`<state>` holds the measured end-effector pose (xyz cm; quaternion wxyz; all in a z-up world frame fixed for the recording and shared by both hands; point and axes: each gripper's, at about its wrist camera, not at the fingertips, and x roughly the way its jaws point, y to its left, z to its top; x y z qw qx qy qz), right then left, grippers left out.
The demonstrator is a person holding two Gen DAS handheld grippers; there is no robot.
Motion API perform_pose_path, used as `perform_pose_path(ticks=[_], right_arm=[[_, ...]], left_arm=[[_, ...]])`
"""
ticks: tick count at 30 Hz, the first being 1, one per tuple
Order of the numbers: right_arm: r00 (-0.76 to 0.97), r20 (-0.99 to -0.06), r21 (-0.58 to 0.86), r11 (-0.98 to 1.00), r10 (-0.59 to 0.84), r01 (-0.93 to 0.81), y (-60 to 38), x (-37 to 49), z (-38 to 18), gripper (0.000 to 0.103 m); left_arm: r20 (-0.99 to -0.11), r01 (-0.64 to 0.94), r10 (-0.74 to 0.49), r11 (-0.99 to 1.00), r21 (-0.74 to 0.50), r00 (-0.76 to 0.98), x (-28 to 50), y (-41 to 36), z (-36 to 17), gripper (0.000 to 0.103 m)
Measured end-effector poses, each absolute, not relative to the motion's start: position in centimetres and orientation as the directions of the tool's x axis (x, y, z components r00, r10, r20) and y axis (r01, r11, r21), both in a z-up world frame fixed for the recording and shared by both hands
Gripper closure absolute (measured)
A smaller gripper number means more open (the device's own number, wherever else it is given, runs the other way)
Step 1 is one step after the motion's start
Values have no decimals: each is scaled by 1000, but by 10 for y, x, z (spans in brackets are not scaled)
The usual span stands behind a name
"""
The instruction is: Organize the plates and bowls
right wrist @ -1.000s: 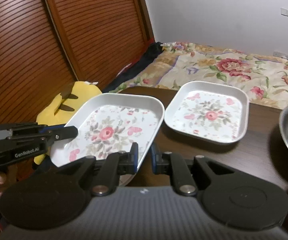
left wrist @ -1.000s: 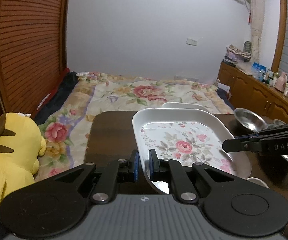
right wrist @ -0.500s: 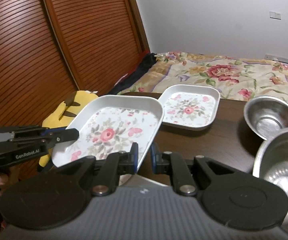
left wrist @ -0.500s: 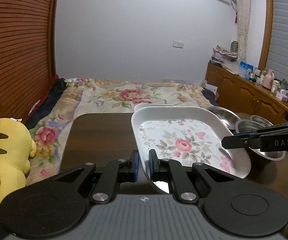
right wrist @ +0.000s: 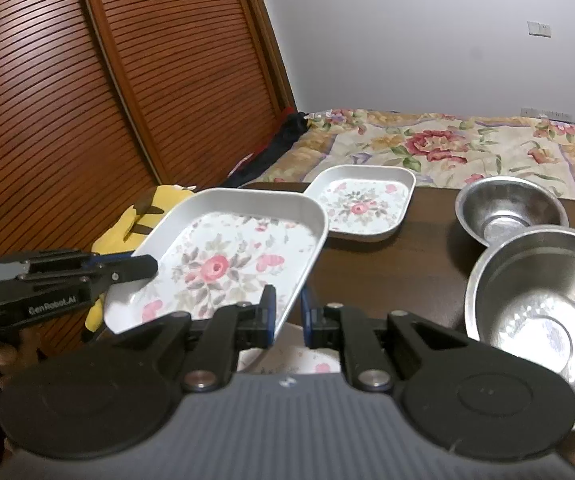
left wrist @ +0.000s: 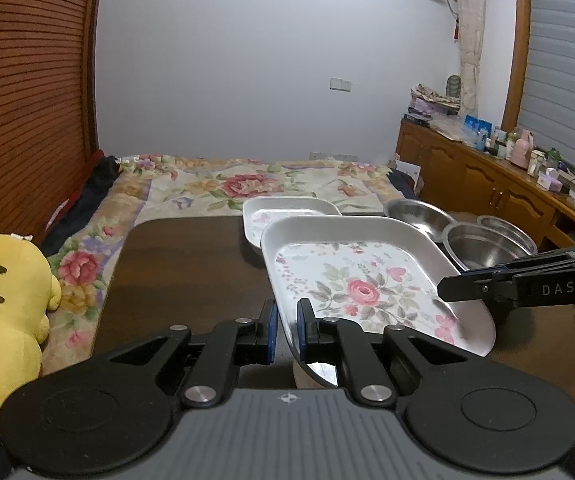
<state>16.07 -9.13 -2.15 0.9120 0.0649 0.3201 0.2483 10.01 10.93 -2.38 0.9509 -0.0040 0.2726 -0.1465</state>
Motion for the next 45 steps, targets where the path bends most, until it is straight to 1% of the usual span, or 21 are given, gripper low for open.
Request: perform_pose_path(ticks=[16, 22, 31, 45], right_arm=[[655, -579, 289, 873, 486, -393, -106, 138, -44, 88], [652, -585, 293, 875, 482, -385, -111, 131, -55, 88], [642, -590, 323, 872, 490, -368, -113, 125, -67, 88], [653, -589, 317, 879, 477, -356, -116, 119, -74, 88]], left_arm=[[-568, 294, -305, 949, -114, 765, 86, 96, -54, 91], [-588, 286, -293, 952, -107, 754, 84, 92, -64, 91], [-597, 286, -289, 953, -103, 748, 79, 90, -70, 91], [-611, 265, -264, 960, -92, 746, 80, 91, -79, 91]])
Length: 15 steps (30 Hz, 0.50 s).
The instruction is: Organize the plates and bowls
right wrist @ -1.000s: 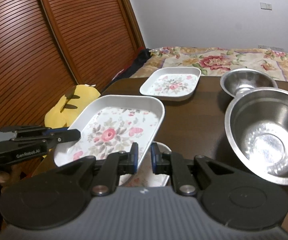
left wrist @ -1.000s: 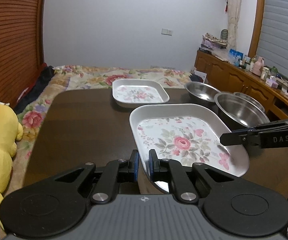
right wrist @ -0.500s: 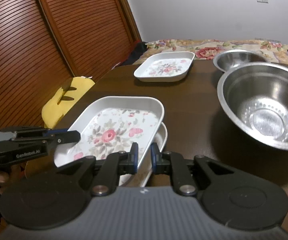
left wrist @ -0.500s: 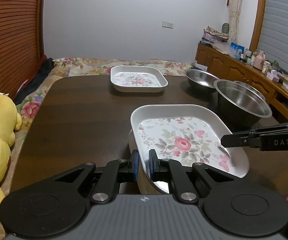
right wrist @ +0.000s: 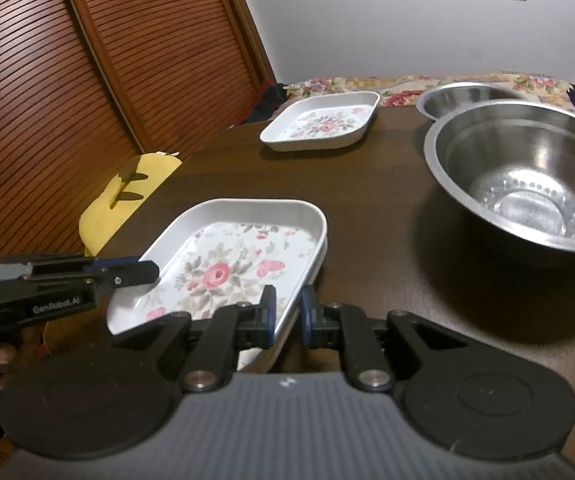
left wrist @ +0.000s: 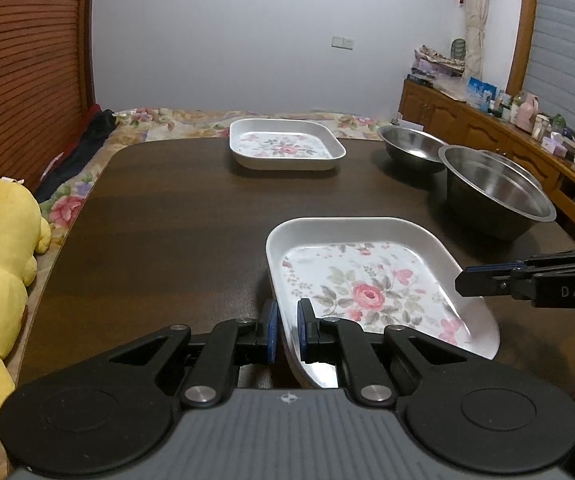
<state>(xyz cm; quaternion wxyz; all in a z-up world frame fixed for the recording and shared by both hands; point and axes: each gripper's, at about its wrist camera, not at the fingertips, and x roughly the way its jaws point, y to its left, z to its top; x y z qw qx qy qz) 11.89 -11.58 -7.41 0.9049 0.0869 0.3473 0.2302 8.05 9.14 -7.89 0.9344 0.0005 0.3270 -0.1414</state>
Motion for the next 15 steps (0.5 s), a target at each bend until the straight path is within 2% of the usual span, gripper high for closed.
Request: perform_pose_path(ticks=[15], right_arm=[[664, -582, 305, 883, 470, -358, -115, 118, -74, 88]], left_arm=[[-597, 263, -264, 961, -91, 757, 83, 91, -71, 91]])
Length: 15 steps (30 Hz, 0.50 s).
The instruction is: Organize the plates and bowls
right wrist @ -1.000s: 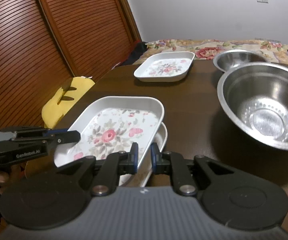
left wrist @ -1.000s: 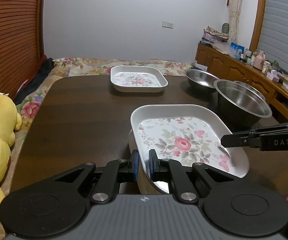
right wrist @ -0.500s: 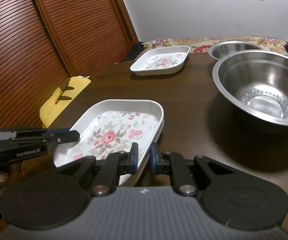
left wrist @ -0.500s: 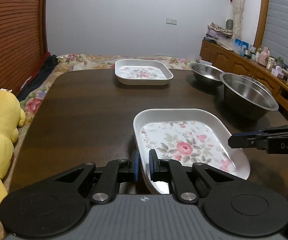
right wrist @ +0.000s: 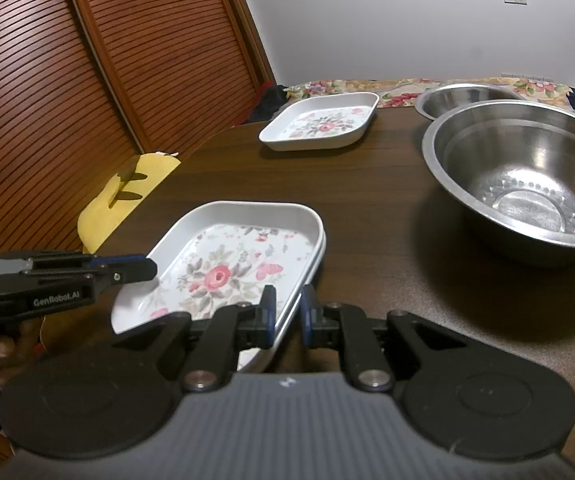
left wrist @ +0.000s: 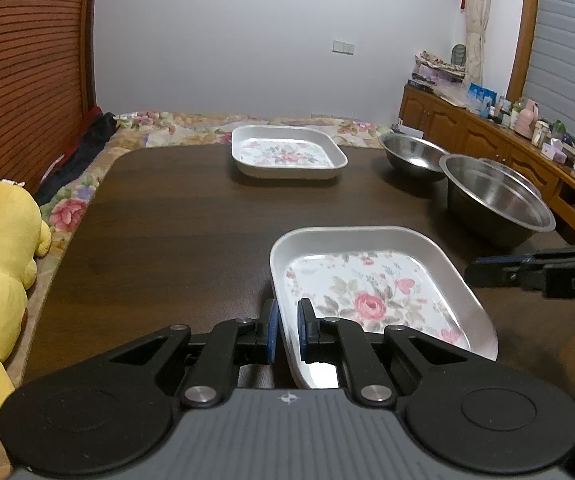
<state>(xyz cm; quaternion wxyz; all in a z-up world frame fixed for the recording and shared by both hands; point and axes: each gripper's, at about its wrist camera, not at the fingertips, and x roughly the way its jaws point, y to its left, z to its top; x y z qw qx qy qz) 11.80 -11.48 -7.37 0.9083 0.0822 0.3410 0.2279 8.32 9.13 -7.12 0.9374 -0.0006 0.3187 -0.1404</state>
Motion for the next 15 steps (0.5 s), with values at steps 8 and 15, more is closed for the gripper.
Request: perform_pose_path(ticks=[8, 15], right_arm=[[700, -537, 260, 882, 470, -393, -122, 128, -39, 88], [727, -515, 175, 886, 455, -430, -123, 163, -1, 88]], left_arm=[[-563, 283, -256, 958, -41, 786, 112, 92, -44, 89], [-542, 296, -252, 955, -6, 802, 159, 92, -27, 86]])
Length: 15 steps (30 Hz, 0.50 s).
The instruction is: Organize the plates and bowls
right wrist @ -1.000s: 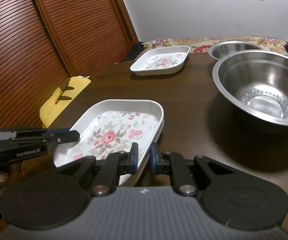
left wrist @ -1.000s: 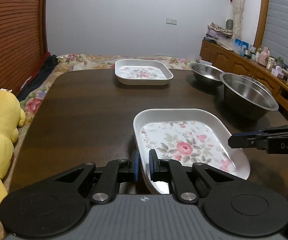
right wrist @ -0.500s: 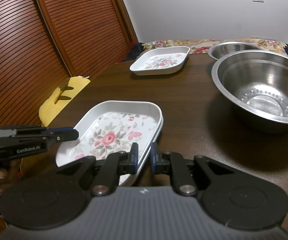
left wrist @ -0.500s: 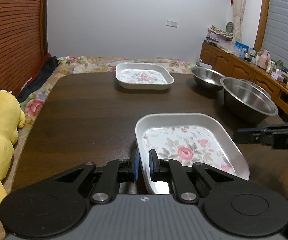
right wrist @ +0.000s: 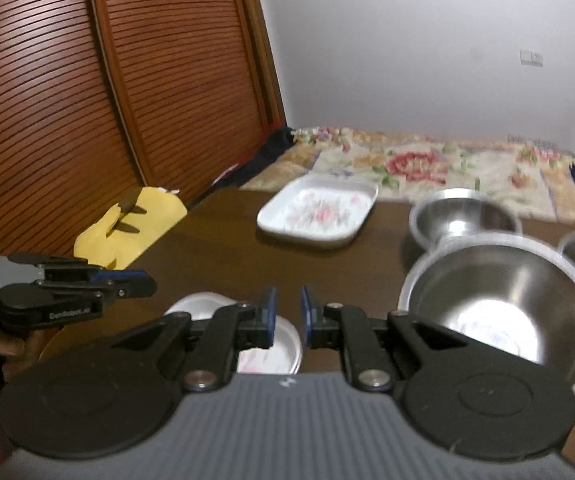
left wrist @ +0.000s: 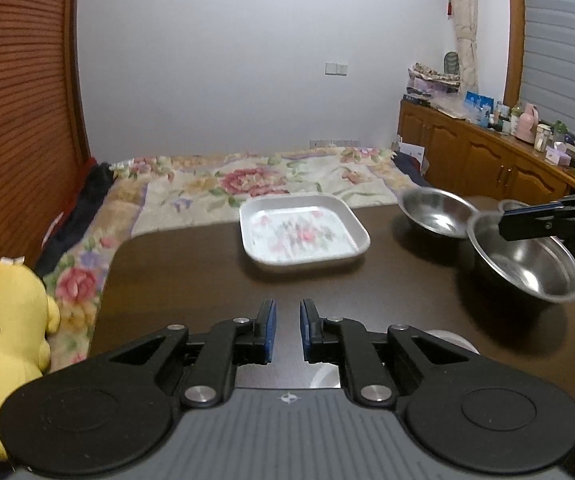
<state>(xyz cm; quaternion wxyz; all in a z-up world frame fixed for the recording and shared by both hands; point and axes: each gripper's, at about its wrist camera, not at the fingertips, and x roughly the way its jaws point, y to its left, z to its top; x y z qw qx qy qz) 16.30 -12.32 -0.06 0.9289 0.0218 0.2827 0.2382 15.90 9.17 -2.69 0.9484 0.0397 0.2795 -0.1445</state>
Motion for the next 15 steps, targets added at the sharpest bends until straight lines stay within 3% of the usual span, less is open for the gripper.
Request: perform_pose_path(ticks=[12, 15], right_arm=[[716, -538, 170, 889, 445, -424, -127, 219, 14, 87], [713, -544, 167, 890, 442, -425, -125, 234, 14, 72]], left_arm=[[-546, 298, -258, 954, -16, 797, 224, 94, -24, 83], [-559, 290, -252, 957, -23, 790, 241, 95, -29, 80]])
